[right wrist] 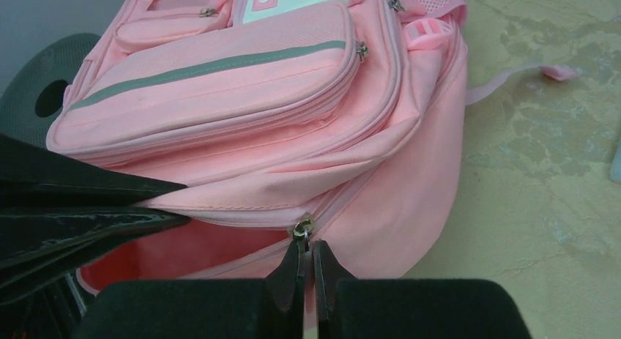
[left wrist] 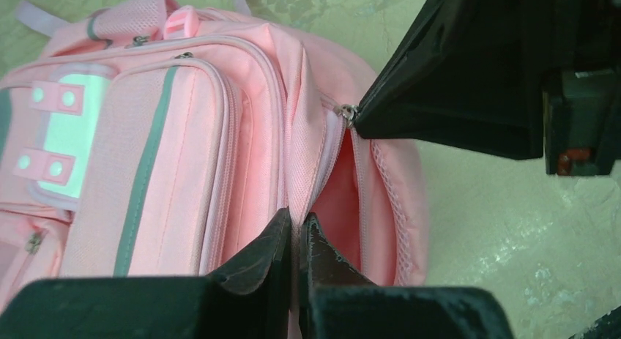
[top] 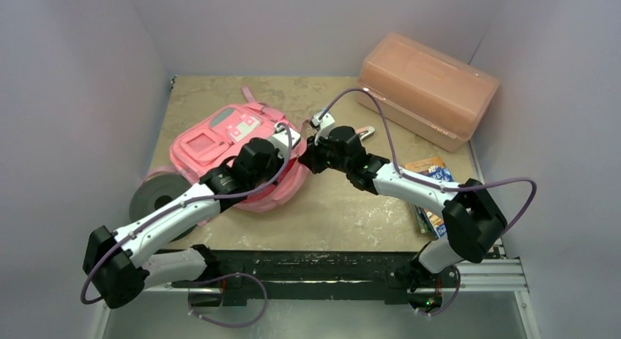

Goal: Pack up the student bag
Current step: Unzip the student bag at the center of the board.

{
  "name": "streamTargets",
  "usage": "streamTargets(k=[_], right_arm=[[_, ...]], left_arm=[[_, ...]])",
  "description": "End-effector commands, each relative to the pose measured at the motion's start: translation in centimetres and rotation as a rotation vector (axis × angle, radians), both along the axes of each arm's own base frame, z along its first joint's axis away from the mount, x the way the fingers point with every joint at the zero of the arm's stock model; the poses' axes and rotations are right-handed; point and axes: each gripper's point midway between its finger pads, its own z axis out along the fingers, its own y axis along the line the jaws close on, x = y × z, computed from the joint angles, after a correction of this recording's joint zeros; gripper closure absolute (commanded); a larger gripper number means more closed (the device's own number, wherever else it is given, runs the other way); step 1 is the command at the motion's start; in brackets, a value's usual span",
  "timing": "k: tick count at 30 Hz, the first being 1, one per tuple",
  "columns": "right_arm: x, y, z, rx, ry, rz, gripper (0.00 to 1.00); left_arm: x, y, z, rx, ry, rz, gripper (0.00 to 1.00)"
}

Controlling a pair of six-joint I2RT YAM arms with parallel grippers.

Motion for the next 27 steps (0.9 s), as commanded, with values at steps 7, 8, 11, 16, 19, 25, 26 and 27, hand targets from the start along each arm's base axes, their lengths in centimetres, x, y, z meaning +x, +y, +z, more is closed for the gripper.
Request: streamTargets(k=[7, 8, 11, 16, 19, 25, 26, 27], right_arm=[[7.1, -3.6, -0.5, -0.117, -0.075, -0.209, 1.0], [7.9, -3.7, -0.5, -0.138, -0.085, -0.216, 1.0], [9.9, -4.1, -1.1, -0.216, -0.093, -0.247, 1.0], [13.1, -4.0, -2.8, -0.292, -0.129, -0.219, 1.0], [15.5, -3.9, -4.1, -0.356, -0.159, -0.204, 1.0], [19.5, -4.1, -6.0, -0.443, -0.207, -0.182, 1.0], [19.9, -4.0, -6.2, -0.452, -0.224, -0.178, 1.0], [20.3, -3.4, -6.3, -0.442, -0.237, -0.158, 1.0]], left_arm=[[-1.3, 7.0, 9.0, 0.139, -0.365, 0.035, 1.0], [-1.3, 7.1, 9.2, 0.127, -0.383, 0.037, 1.0], [-1.3, 7.3, 9.7, 0.087, -0.421, 0.063, 1.0], [-1.3, 6.8, 9.9, 0.033, -0.452, 0.05, 1.0], [-1.4, 6.4, 10.0, 0.011, -0.461, 0.037, 1.0], [-1.7, 5.6, 9.3, -0.02, -0.446, 0.005, 1.0], [-1.7, 5.4, 9.2, -0.022, -0.441, -0.002, 1.0], [-1.6, 5.2, 9.1, -0.024, -0.438, -0.007, 1.0]])
